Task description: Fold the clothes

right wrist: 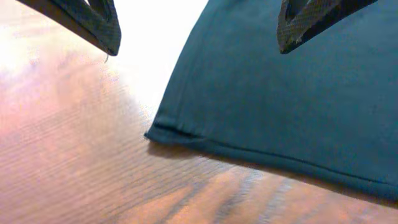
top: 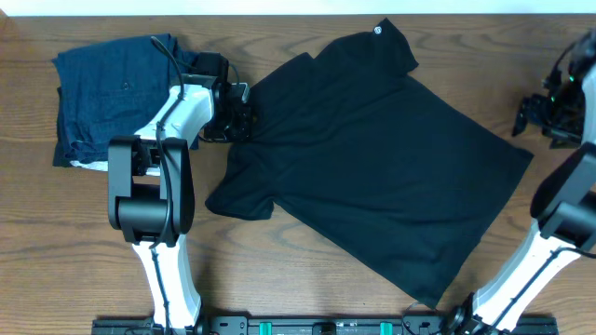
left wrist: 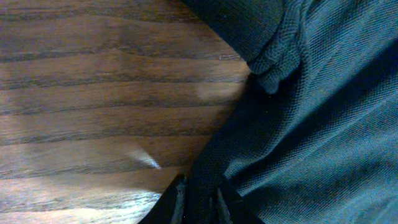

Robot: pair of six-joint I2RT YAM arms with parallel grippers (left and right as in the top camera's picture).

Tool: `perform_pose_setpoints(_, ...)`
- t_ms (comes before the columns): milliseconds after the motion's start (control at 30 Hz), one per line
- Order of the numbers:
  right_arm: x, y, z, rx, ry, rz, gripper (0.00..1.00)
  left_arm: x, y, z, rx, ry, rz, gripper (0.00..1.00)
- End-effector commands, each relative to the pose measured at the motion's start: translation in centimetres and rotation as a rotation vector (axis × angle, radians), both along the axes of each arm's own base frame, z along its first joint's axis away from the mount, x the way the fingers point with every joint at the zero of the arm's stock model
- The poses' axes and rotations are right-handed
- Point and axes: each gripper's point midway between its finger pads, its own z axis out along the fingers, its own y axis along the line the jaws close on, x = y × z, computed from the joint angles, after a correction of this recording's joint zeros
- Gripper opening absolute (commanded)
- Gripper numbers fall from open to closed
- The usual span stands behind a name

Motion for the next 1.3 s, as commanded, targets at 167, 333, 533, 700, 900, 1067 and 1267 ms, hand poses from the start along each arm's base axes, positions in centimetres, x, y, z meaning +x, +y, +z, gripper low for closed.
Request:
perform_pose_setpoints(167, -0.8, 0.5, -6.7, 0.138, -0.082, 0.232, 0.8, -2.3, 0.7, -2.9, 0.033, 0.095, 0.009, 0.17)
perform_pose_setpoints(333, -1.1, 0.3, -8.8, 0.129, -0.103, 0.224, 0.83, -2.3, 0.7, -2.9, 0.033, 0.094, 0.009, 0.17)
perform_pose_setpoints(533, -0.8, 0.4, -9.6, 0.126, -0.124, 0.227, 0.16, -2.3, 0.7, -2.9, 0.033, 0.095, 0.009, 0.17)
perform_pose_setpoints(700, 0.0, 0.0, -9.6, 0.103, -0.157, 0.231, 0.01, -2.0, 0.6, -2.8, 0.031, 0.083, 0.007, 0.17)
perform_pose_setpoints(900, 2.4, -0.8, -9.3, 0.06, -0.253, 0.243, 0.01, -1.3, -0.3, -2.8, 0.028, 0.046, -0.012, 0.17)
perform_pose_setpoints(1067, 5.7, -0.5, -8.4, 0.066, -0.399, 0.269, 0.01, -1.4, -1.7, -2.8, 0.027, 0.039, -0.045, 0.17)
perform_pose_setpoints(1267, 9.2, -1.1, -8.3, -0.01, -0.514, 0.305, 0.01, -1.8, -3.2, -2.8, 0.028, 0.038, -0.081, 0.24)
